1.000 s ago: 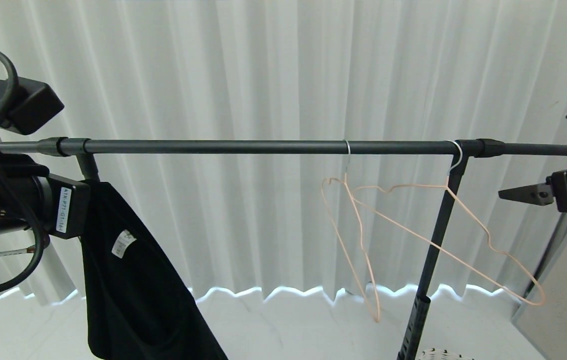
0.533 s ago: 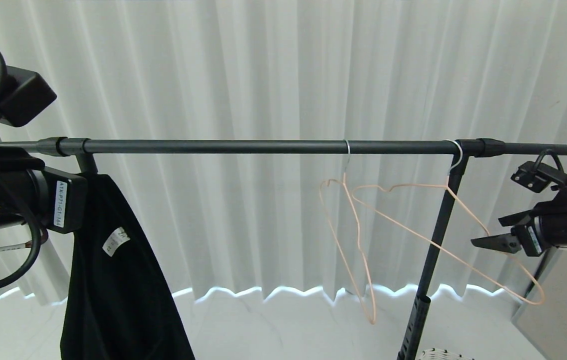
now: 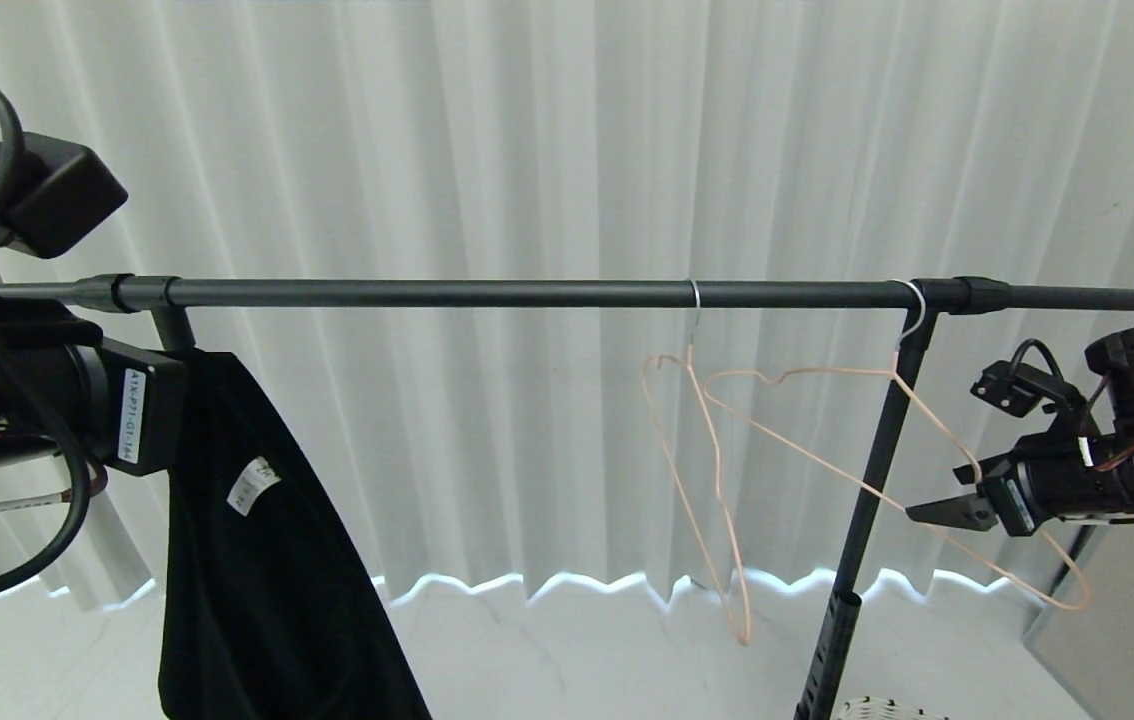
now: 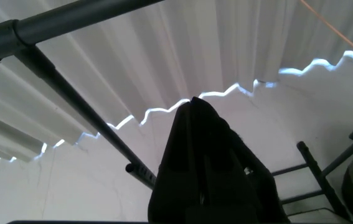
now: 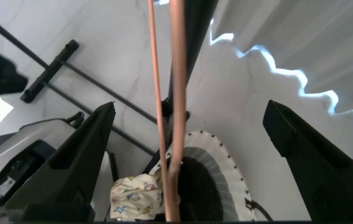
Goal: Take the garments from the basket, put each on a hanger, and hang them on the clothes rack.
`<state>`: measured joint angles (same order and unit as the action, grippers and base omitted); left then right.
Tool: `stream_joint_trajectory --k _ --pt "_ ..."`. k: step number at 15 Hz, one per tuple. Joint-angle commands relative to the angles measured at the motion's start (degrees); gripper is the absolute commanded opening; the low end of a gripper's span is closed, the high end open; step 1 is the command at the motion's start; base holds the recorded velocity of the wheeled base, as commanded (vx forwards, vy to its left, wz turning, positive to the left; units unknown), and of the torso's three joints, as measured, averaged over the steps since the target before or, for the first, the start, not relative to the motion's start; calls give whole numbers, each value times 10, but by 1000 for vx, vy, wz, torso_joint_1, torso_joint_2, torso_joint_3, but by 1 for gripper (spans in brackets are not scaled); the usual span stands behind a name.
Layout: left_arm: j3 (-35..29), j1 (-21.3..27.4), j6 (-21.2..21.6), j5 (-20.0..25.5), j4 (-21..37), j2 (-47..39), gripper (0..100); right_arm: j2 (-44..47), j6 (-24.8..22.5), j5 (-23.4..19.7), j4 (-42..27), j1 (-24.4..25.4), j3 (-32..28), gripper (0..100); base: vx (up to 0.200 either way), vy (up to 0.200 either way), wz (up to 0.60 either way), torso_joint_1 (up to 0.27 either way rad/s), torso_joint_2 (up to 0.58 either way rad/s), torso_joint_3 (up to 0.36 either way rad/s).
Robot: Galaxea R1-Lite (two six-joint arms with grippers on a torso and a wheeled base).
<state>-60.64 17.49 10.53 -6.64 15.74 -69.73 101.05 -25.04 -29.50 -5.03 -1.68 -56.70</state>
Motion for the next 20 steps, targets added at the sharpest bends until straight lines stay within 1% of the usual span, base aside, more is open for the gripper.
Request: stream_joint_trajectory --k 1,3,5,6,11,12,15,20 --pt "-1 3 0 0 0 0 0 6 0 0 1 -2 -1 100 0 0 0 0 0 0" --pt "-1 7 0 0 0 0 0 8 1 0 14 -2 -2 100 0 0 0 0 0 0" --pt "-1 7 0 0 0 0 0 15 1 -10 25 -2 -1 100 0 0 0 0 0 0" --pt "-1 7 0 0 0 1 0 16 1 -12 29 -2 -2 0 0 0 0 0 0 0" --pt "1 7 -1 0 0 10 0 17 2 -12 37 -3 -3 0 0 0 0 0 0 0" --pt "1 7 -1 0 0 10 0 13 11 -12 44 -2 -3 0 0 0 0 0 0 0" --pt "1 7 -1 0 0 10 0 -9 32 -12 49 -2 -2 0 0 0 0 0 0 0" --pt "7 6 -1 0 0 21 0 -63 37 -25 50 8 26 0 0 0 0 0 0 0"
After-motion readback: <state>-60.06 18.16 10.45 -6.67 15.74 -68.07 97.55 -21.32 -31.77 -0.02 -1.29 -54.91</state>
